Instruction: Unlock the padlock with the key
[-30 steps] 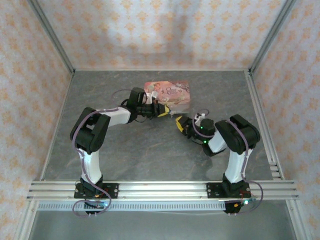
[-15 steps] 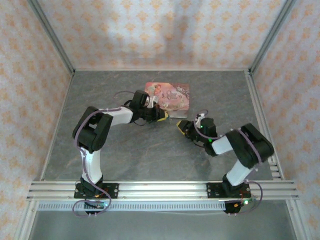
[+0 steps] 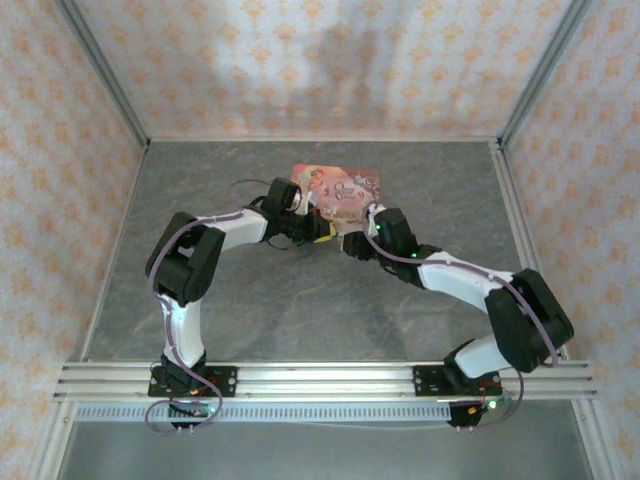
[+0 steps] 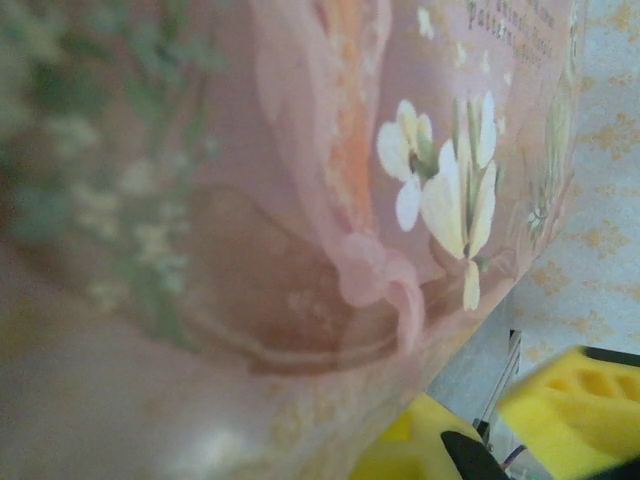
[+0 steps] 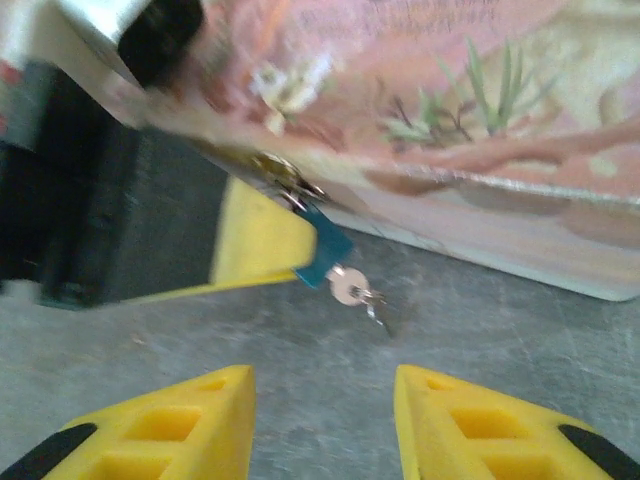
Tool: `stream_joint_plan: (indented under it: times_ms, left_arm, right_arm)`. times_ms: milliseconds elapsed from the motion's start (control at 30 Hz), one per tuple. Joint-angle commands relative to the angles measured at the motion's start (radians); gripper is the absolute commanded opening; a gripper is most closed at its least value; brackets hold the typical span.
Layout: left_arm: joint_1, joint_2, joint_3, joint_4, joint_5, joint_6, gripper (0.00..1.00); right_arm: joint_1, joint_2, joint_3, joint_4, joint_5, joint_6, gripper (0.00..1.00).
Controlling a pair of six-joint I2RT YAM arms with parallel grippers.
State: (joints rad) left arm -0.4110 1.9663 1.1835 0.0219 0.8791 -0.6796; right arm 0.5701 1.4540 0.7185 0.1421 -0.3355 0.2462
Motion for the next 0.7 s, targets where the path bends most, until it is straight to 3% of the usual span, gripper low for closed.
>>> stream_joint_plan:
  times_ms: [0, 333, 667]
  left_arm:
    - [-0.011, 0.01, 0.025, -0.074, 0.103, -0.024, 0.0]
    - [-0.011, 0.006, 0.067, -0.153, 0.136, 0.019, 0.0]
    - [-0.011, 0.019, 0.082, -0.171, 0.15, 0.026, 0.0]
  right_arm:
    - [0.036, 0.055, 0.041, -0.07, 0.061, -0.125, 0.44]
    - [0.045, 0.158, 0.083, -0.011, 0.08, -0.199, 0.46]
    - [0.057, 0.204, 0.114, 0.015, 0.109, -0.246, 0.41]
